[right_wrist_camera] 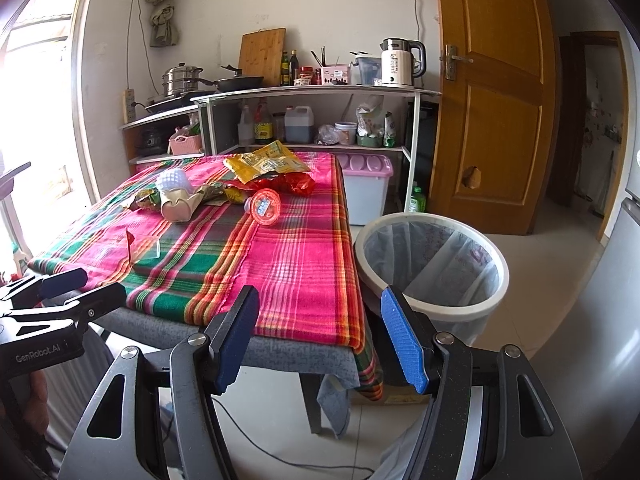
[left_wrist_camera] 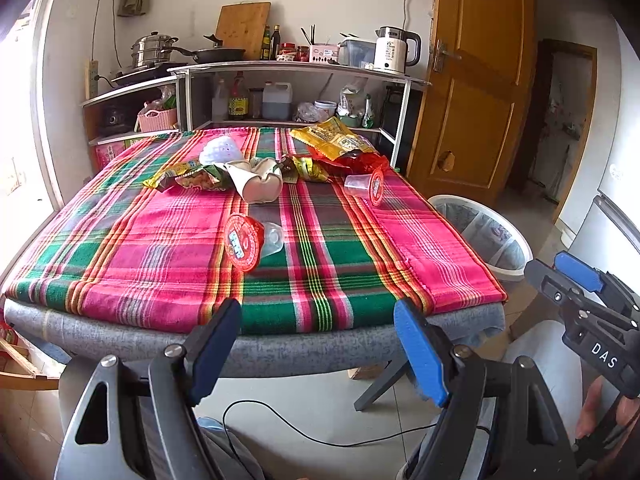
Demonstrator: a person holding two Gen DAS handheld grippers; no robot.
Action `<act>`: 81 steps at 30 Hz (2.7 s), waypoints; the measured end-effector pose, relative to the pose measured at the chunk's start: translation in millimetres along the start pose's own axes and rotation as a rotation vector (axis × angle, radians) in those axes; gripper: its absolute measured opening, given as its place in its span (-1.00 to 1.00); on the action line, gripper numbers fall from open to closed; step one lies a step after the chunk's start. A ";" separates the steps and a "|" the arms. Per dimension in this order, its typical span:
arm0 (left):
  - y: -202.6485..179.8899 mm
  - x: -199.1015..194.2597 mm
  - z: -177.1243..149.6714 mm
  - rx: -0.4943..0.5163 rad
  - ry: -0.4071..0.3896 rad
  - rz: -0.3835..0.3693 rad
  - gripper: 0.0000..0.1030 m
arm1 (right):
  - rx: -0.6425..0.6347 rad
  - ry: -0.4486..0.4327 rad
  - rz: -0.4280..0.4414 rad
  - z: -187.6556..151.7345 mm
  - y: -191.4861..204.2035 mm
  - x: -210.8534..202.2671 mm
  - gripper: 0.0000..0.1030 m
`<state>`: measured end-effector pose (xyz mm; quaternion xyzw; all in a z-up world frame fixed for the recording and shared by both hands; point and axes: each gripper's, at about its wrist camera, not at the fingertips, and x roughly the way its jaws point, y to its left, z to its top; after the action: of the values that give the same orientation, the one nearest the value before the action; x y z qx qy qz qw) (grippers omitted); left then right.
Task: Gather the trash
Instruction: 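Grasp the red-lidded plastic cup with the left tool while the right tool approaches the beige paper bag, then grasp the beige paper bag with the right tool and lift it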
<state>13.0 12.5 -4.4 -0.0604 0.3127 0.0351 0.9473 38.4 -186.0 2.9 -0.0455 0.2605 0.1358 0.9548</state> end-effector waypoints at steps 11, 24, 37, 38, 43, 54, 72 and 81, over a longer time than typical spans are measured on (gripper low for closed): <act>29.5 29.9 27.4 -0.039 0.005 0.036 0.56 | -0.047 0.009 0.075 26.0 15.5 36.7 0.24; 58.8 78.3 46.6 -0.089 0.100 0.004 0.56 | -0.060 0.051 0.145 67.3 24.1 91.4 0.24; 77.8 89.8 48.1 -0.138 0.129 -0.058 -0.07 | -0.085 0.098 0.271 99.2 63.5 129.4 0.24; 80.5 87.6 49.2 -0.142 0.121 -0.059 -0.07 | -0.080 0.110 0.284 101.7 67.0 134.0 0.24; 95.1 78.7 52.7 -0.156 0.093 -0.057 -0.08 | -0.056 0.179 0.358 111.5 89.7 161.3 0.24; 125.7 73.1 62.9 -0.190 0.046 -0.053 -0.08 | -0.029 0.344 0.423 125.5 135.0 229.4 -0.19; 140.7 70.3 64.9 -0.188 0.053 0.015 -0.08 | 0.020 0.407 0.466 126.0 138.5 234.7 -0.80; 122.8 56.0 69.6 -0.149 0.035 0.041 -0.08 | 0.057 0.335 0.448 124.0 105.5 191.9 -0.80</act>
<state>86.0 145.2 6.3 -0.1251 0.3268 0.0768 0.9336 227.4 -20.1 10.0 0.0183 0.4222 0.3267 0.8454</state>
